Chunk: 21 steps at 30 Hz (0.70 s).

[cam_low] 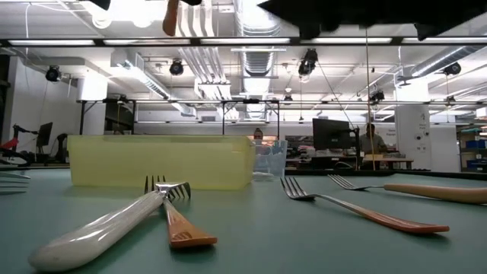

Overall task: Sort silverware by color (type)
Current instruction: Put the orange fork into the white bin

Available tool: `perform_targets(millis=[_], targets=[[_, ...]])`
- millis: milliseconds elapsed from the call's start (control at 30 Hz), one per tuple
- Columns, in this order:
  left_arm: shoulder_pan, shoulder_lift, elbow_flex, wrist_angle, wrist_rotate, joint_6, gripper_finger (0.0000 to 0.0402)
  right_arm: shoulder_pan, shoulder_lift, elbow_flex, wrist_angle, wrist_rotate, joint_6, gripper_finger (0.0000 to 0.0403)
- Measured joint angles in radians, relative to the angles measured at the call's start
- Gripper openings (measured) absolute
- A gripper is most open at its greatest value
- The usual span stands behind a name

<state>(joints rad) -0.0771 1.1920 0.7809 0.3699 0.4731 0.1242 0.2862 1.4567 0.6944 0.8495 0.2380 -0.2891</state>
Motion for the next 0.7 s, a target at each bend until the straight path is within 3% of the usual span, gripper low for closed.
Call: perform_targets(millis=[133,267,433,700], targets=[[-0.022,0.026,-0.057,0.191,0.011,-0.068,0.0001,-0.004,-0.007,-0.014,0.180,-0.084,-0.098,0.0008],[-0.031,0.080,-0.103,0.349,0.013,-0.117,0.0002,-0.008,-0.008,0.022,0.173,-0.166,-0.124,0.0008],[-0.031,0.155,-0.113,0.456,0.012,-0.157,0.0003,-0.011,-0.001,0.089,0.164,-0.186,-0.104,0.0009],[-0.031,0.243,-0.089,0.484,0.022,-0.186,0.0004,-0.040,-0.015,0.227,-0.167,-0.269,0.020,0.0056]])
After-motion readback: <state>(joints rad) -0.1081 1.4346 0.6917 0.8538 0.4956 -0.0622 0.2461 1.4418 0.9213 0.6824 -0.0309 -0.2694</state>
